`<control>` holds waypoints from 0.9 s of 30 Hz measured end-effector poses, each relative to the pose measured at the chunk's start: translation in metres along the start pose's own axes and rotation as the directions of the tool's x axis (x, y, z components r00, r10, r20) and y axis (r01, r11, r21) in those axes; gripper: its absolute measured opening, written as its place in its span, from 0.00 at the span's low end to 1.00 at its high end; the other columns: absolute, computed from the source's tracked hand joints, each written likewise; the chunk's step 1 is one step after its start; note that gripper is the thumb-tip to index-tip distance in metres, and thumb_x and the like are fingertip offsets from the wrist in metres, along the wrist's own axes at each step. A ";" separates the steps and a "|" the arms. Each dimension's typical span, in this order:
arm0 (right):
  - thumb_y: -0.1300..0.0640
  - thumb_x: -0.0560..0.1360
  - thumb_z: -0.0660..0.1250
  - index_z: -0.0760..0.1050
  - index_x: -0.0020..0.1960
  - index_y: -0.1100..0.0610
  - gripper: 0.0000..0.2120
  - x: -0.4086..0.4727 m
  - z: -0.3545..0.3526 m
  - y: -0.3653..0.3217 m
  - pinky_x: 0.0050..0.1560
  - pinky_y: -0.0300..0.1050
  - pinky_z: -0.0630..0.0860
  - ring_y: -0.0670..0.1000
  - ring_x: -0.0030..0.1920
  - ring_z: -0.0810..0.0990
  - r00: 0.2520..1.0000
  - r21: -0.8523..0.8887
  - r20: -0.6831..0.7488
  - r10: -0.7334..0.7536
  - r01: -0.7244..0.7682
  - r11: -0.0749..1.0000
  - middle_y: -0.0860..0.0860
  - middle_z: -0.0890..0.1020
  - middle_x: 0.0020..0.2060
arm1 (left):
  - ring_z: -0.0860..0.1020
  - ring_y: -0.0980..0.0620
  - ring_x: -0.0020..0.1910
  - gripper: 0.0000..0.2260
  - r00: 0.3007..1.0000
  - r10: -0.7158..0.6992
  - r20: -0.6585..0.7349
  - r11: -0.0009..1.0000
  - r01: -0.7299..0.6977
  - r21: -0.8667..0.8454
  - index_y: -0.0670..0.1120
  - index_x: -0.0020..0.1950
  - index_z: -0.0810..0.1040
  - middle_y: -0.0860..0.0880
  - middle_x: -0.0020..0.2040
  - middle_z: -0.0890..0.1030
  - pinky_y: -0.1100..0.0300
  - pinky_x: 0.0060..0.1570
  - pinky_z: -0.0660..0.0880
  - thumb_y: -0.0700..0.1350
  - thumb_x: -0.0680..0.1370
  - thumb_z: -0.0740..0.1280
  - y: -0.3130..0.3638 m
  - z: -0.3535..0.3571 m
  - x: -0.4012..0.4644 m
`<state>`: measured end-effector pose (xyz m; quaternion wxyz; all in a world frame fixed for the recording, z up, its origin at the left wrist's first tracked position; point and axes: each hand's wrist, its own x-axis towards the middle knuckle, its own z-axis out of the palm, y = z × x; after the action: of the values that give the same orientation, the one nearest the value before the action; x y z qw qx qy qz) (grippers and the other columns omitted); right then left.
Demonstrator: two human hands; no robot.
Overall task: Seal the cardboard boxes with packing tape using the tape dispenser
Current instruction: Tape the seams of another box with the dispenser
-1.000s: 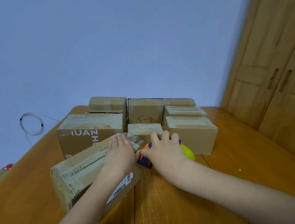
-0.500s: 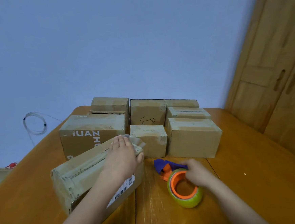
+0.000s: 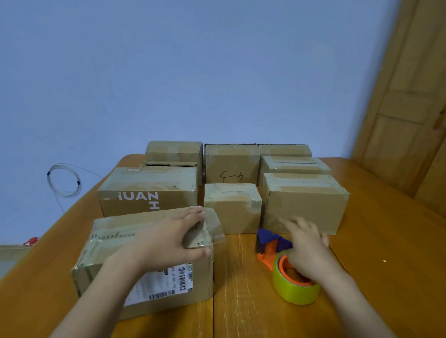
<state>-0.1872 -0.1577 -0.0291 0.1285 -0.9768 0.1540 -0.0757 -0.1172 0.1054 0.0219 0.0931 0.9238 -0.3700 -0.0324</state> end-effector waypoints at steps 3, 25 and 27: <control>0.73 0.73 0.59 0.62 0.73 0.45 0.36 -0.005 0.002 -0.027 0.74 0.44 0.58 0.40 0.72 0.56 0.939 0.372 -0.231 -0.254 0.326 0.869 0.39 0.61 0.71 | 0.63 0.60 0.71 0.40 0.999 0.048 -0.007 0.992 -0.048 -0.120 0.55 0.77 0.58 0.61 0.76 0.59 0.68 0.65 0.61 0.68 0.69 0.66 -0.012 -0.004 -0.007; 0.70 0.71 0.54 0.60 0.74 0.49 0.34 0.013 0.072 -0.081 0.74 0.45 0.57 0.50 0.75 0.59 0.679 0.395 -0.607 -0.413 0.709 0.584 0.44 0.63 0.74 | 0.54 0.67 0.69 0.48 0.994 -0.058 -0.088 0.956 0.029 -0.293 0.59 0.75 0.60 0.65 0.72 0.59 0.56 0.72 0.57 0.81 0.60 0.47 -0.015 0.007 -0.002; 0.69 0.72 0.53 0.62 0.74 0.50 0.32 0.016 0.075 -0.086 0.74 0.50 0.59 0.52 0.75 0.59 0.633 0.346 -0.629 -0.450 0.747 0.567 0.47 0.65 0.74 | 0.57 0.65 0.72 0.41 0.992 -0.065 -0.104 0.941 0.027 -0.338 0.59 0.75 0.62 0.63 0.74 0.61 0.54 0.73 0.59 0.77 0.65 0.49 -0.017 0.009 0.000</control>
<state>-0.1337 -0.0666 -0.0750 0.3422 -0.8278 -0.2043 -0.3948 -0.1073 0.1164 0.0102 0.2693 0.9031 -0.3314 -0.0445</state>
